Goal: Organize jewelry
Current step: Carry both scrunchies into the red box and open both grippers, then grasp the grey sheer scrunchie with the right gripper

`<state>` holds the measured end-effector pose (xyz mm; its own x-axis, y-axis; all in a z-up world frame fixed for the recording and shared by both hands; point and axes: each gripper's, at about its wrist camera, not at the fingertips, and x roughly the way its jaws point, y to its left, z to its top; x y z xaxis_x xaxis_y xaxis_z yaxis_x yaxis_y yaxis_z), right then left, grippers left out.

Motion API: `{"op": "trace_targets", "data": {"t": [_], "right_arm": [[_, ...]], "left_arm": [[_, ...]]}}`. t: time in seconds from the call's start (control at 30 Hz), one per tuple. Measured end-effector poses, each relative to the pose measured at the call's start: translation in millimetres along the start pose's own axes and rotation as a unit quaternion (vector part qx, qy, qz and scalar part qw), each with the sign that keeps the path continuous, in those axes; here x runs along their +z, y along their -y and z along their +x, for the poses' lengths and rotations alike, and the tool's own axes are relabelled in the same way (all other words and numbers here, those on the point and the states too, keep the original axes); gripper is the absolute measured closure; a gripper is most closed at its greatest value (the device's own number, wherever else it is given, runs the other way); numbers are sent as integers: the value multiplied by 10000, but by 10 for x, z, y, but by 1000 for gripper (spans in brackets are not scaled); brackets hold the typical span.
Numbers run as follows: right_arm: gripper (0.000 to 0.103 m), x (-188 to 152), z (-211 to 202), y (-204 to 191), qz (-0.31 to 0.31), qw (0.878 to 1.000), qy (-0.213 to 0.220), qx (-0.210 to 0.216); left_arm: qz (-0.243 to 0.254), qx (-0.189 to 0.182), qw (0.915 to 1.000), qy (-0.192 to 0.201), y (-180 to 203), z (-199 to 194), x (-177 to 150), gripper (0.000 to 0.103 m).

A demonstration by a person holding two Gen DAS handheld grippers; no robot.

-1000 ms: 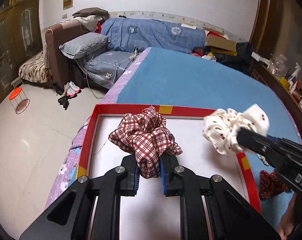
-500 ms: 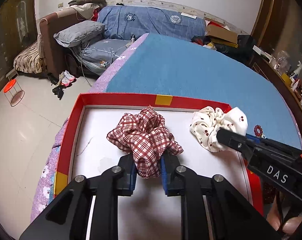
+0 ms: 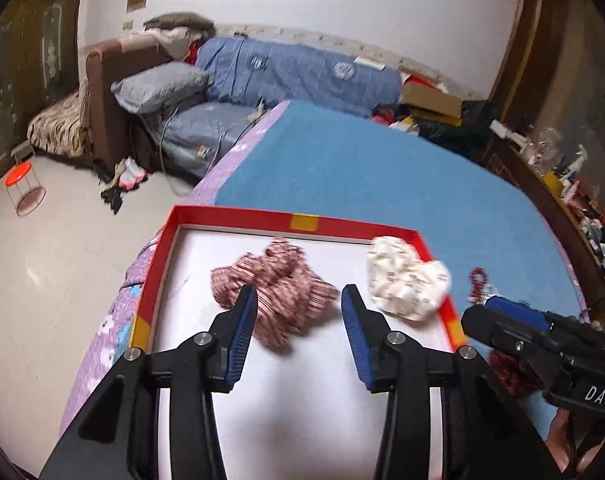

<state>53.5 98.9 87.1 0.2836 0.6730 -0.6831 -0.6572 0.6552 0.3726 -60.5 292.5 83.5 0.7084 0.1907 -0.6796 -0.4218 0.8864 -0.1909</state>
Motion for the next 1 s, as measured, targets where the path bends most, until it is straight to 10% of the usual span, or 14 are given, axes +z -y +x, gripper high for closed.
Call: {"op": "trace_targets", "data": {"t": [0.57, 1.0], "right_arm": [[38, -1209, -1323, 1053, 1049, 9884, 990, -473], [45, -1594, -2003, 1851, 1551, 9703, 1465, -1141]], "left_arm": [[1212, -1094, 9865, 87, 1558, -432, -1246, 54], [1622, -908, 9821, -304, 1908, -238, -1519, 45]]}}
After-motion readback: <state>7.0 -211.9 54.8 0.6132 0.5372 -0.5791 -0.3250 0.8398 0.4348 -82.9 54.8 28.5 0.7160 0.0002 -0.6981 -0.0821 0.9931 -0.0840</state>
